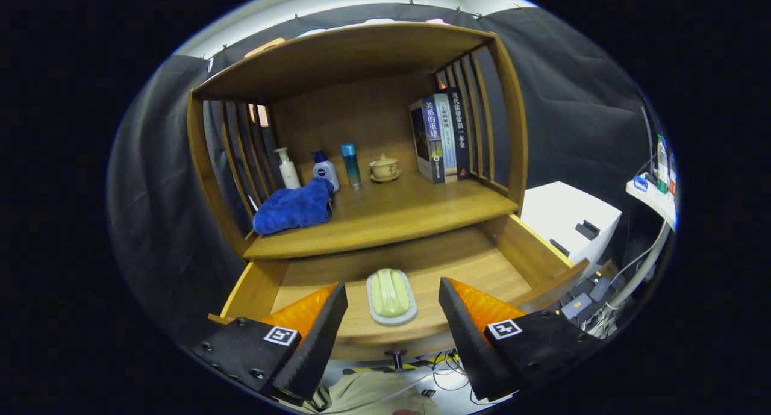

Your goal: Pull open the drawer, take out the items inside it, and place them on the countertop above the cabinet.

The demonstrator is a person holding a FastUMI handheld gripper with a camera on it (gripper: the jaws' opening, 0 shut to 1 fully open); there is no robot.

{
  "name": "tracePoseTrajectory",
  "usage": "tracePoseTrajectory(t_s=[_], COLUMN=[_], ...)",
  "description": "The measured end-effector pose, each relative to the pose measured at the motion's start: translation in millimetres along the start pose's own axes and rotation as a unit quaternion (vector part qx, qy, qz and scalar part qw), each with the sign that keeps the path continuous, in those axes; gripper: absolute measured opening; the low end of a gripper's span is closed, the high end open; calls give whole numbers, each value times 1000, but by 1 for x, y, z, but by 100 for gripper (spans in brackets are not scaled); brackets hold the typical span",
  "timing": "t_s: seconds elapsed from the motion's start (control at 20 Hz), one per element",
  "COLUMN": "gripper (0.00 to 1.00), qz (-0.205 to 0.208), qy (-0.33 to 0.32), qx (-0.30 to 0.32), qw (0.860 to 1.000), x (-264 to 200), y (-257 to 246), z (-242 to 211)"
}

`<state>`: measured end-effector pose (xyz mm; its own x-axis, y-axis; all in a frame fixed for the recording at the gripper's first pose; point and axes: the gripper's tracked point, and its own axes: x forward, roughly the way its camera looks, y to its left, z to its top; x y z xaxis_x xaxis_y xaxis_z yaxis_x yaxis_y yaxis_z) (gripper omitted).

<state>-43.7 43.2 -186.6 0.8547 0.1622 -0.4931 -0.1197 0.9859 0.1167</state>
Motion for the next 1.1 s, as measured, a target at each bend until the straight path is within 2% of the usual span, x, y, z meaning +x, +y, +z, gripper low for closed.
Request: tracePoseTrajectory(t_s=[0.25, 0.75, 1.0, 1.1], gripper=[99, 99, 78, 76], qz=[17, 28, 26, 27], qy=[93, 249, 290, 302], qx=[-39, -75, -95, -93], qw=[995, 965, 952, 948], x=[44, 105, 120, 121], y=[12, 16, 15, 16], z=[2, -41, -56, -62])
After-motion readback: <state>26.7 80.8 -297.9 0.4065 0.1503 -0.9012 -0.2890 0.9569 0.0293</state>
